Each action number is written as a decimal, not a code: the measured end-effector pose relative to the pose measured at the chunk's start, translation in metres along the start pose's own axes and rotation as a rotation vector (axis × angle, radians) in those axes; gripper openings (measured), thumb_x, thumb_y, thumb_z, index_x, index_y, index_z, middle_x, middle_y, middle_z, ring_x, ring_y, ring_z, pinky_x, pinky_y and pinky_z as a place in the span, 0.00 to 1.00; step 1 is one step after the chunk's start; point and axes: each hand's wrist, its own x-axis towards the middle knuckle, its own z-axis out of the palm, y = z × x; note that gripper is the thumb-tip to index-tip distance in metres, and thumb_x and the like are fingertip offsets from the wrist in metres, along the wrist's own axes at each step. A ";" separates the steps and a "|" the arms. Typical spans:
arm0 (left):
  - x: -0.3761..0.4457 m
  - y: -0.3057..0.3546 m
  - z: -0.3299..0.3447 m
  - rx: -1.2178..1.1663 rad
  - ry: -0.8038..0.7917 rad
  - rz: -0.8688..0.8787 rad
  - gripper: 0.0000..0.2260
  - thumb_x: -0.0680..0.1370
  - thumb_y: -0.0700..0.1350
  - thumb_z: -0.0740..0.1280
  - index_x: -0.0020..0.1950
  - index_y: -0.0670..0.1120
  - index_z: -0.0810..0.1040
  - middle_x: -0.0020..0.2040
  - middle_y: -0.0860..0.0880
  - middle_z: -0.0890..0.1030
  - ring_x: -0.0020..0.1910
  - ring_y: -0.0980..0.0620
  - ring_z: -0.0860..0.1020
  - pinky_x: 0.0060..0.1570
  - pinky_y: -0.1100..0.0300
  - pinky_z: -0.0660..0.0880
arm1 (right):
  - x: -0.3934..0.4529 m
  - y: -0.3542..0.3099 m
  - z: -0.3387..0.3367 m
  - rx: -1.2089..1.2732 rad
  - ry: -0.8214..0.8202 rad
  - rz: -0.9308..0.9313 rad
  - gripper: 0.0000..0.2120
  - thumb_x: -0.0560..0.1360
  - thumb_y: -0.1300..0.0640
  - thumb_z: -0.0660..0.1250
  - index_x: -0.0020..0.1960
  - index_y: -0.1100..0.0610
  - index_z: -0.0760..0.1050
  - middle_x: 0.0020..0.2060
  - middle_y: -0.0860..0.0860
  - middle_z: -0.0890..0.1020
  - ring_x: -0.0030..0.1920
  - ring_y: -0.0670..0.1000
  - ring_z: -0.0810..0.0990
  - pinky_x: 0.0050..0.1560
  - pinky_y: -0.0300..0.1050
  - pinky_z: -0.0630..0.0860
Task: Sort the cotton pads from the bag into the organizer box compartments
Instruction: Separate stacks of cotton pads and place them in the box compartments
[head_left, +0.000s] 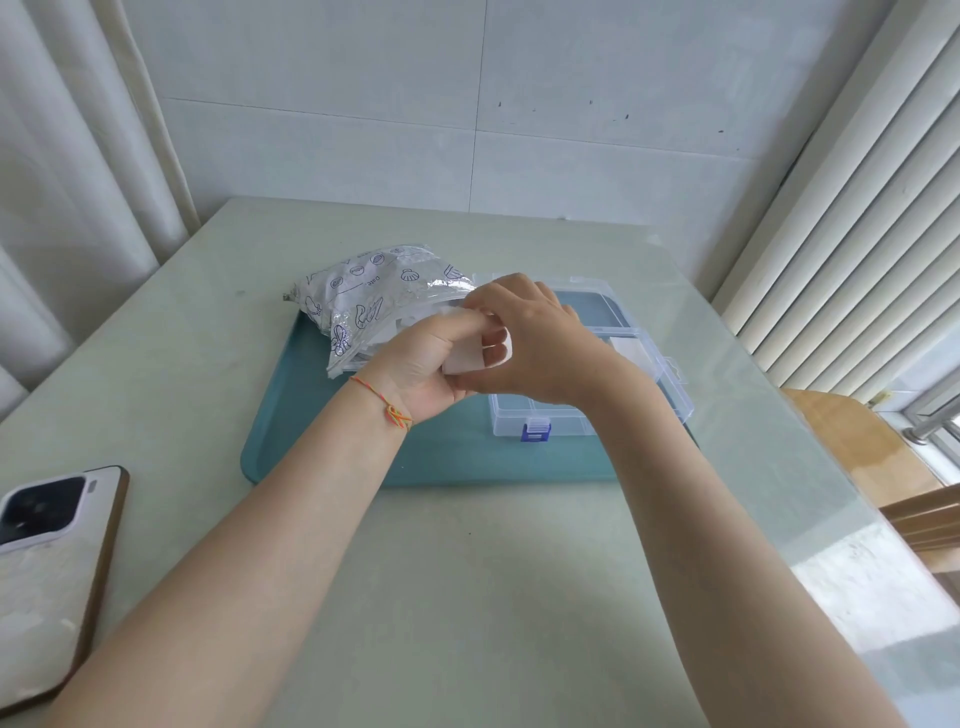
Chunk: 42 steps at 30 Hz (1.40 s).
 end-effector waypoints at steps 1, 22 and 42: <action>0.001 0.000 0.000 -0.028 -0.023 -0.006 0.06 0.78 0.37 0.64 0.47 0.48 0.76 0.40 0.50 0.76 0.39 0.55 0.76 0.34 0.64 0.76 | 0.000 0.000 0.000 -0.013 0.007 0.003 0.33 0.65 0.41 0.77 0.66 0.46 0.70 0.62 0.47 0.69 0.63 0.50 0.66 0.65 0.53 0.65; 0.005 -0.005 0.001 0.692 0.180 0.257 0.20 0.74 0.36 0.69 0.63 0.51 0.73 0.29 0.55 0.75 0.25 0.53 0.70 0.25 0.61 0.69 | 0.005 -0.004 -0.005 0.498 0.130 0.129 0.07 0.75 0.49 0.70 0.52 0.47 0.78 0.55 0.46 0.76 0.59 0.42 0.75 0.53 0.34 0.69; 0.014 -0.005 0.024 0.636 0.135 0.309 0.25 0.72 0.33 0.73 0.64 0.49 0.71 0.46 0.46 0.79 0.38 0.49 0.78 0.35 0.54 0.78 | -0.006 0.030 -0.039 0.688 0.123 0.258 0.01 0.74 0.60 0.70 0.44 0.56 0.80 0.41 0.48 0.85 0.39 0.45 0.80 0.44 0.40 0.72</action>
